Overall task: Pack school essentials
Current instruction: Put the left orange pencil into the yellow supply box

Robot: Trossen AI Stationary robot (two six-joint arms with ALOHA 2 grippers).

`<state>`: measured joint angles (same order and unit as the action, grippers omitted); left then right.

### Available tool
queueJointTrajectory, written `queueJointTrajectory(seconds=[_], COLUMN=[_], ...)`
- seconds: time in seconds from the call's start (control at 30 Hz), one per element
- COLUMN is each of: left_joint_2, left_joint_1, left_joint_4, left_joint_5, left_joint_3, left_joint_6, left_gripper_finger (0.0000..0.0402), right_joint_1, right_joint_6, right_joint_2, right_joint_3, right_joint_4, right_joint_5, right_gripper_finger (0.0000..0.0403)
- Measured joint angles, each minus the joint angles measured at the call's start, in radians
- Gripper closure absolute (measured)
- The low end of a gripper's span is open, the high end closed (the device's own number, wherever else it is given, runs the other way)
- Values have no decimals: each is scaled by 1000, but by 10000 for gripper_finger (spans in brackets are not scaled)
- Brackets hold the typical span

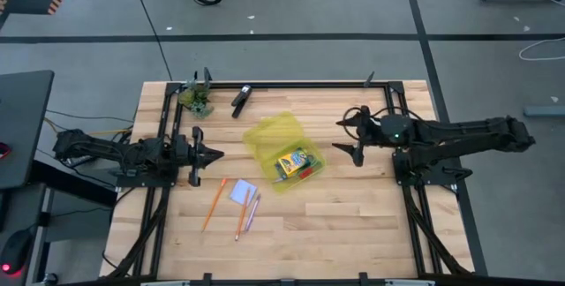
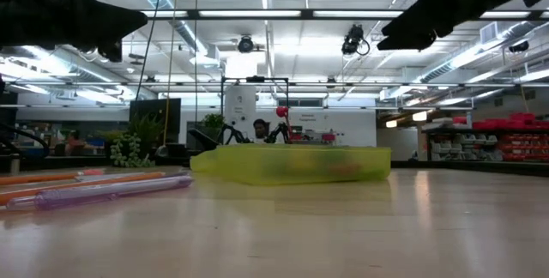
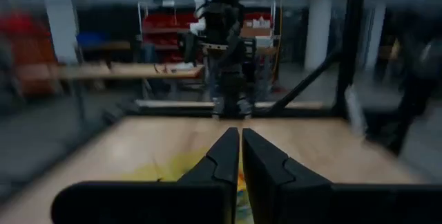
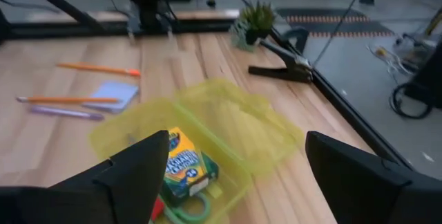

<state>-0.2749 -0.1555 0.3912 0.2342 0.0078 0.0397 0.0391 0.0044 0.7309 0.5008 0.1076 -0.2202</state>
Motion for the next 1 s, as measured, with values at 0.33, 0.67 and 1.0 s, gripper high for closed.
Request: queueJointTrajectory(seconds=[0.33,0.67,1.0], left_joint_2=[0,0,0], left_joint_1=[1,2,2], left_joint_4=[0,0,-3], left_joint_5=[1,12,13], left_joint_3=[0,0,0], left_joint_6=[177,215,238], left_gripper_finger=[375,385,389], right_joint_1=[0,22,139], right_joint_6=[36,50,45], right_joint_2=[-205,-322,-398], right_joint_3=[-179,-371,-494], right_joint_4=[-108,-308,-397], right_joint_5=[51,97,218], right_gripper_finger=[92,136,194])
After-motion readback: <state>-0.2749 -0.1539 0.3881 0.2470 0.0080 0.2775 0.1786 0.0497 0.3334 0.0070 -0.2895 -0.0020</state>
